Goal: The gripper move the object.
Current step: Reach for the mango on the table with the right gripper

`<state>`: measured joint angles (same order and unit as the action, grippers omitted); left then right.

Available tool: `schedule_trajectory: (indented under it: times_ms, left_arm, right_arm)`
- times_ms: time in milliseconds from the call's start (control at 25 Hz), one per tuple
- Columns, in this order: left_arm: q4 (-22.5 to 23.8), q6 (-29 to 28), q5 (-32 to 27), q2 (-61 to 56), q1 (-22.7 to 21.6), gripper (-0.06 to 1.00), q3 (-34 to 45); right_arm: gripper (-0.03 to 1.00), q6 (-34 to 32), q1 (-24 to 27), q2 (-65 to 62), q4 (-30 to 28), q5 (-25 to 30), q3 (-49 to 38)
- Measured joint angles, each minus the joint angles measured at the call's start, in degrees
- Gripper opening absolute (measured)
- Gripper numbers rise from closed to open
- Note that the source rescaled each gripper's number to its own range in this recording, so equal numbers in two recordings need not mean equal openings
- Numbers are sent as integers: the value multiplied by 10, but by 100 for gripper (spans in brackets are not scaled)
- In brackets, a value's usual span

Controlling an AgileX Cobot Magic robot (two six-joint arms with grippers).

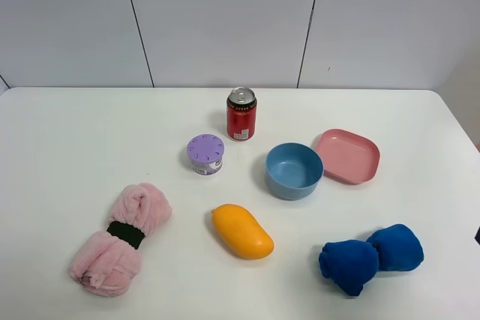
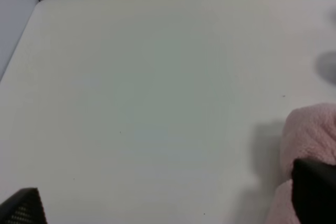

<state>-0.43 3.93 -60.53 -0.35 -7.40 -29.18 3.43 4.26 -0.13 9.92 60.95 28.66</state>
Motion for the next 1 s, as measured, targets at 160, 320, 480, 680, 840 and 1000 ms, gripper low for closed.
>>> schedule_trajectory:
  times_ms: [160, 320, 480, 680, 840, 1000]
  left_arm:
    - [0, 0, 0, 0, 0, 100, 0]
    - [0, 0, 0, 0, 0, 100, 0]
    - [0, 0, 0, 0, 0, 100, 0]
    - [0, 0, 0, 0, 0, 100, 0]
    - [0, 0, 0, 0, 0, 100, 0]
    - [0, 0, 0, 0, 0, 100, 0]
  right_arm:
    - [100, 12, 0, 0, 16, 0, 0]
    - [100, 33, 0, 0, 37, -4, 10]
    - [100, 75, 0, 53, 66, -11, 85]
    - [100, 133, 0, 196, 113, -8, 220]
    - [100, 153, 0, 323, 155, 19, 323]
    - [100, 177, 0, 434, 179, 72, 394]
